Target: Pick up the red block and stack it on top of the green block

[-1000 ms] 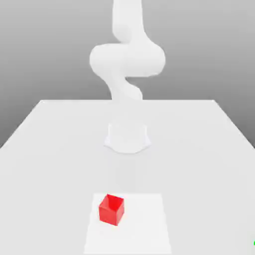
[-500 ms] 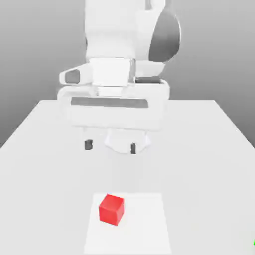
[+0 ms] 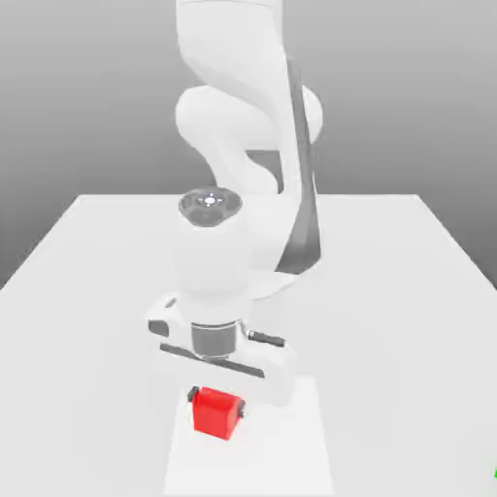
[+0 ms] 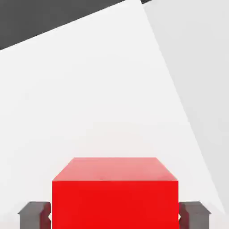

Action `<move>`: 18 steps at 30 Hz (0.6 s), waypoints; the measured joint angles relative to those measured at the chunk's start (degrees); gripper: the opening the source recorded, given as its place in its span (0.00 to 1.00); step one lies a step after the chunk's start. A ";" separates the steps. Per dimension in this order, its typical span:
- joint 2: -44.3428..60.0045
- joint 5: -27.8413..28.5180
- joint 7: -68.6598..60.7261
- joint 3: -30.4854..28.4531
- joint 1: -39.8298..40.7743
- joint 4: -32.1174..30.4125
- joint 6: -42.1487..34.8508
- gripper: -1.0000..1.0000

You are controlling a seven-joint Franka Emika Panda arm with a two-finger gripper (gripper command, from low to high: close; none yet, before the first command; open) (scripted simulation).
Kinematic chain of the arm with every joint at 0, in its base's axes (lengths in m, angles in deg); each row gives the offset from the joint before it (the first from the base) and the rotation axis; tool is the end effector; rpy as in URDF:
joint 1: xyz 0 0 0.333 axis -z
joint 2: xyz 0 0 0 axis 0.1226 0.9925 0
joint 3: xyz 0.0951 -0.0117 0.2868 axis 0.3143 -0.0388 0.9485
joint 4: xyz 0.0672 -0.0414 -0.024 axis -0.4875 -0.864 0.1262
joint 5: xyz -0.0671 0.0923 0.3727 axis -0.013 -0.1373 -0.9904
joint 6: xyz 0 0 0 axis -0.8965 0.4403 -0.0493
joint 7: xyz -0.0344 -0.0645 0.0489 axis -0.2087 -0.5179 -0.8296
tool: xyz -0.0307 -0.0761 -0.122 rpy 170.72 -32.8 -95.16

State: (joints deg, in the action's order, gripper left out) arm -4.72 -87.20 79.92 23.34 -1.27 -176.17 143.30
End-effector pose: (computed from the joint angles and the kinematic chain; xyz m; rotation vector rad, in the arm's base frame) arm 0.3875 -0.0403 0.1002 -2.6227 1.7292 -0.0018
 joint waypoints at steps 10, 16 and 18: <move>-10.64 0.36 -1.08 0.75 -1.21 -0.45 -10.21 0.00; -5.65 3.20 -11.83 6.71 -7.77 10.89 -16.80 0.00; -3.46 4.49 -15.53 9.21 -9.77 15.05 -18.90 0.00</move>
State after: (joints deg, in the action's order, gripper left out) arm -8.17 -82.70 64.39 32.55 -11.04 -161.13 124.40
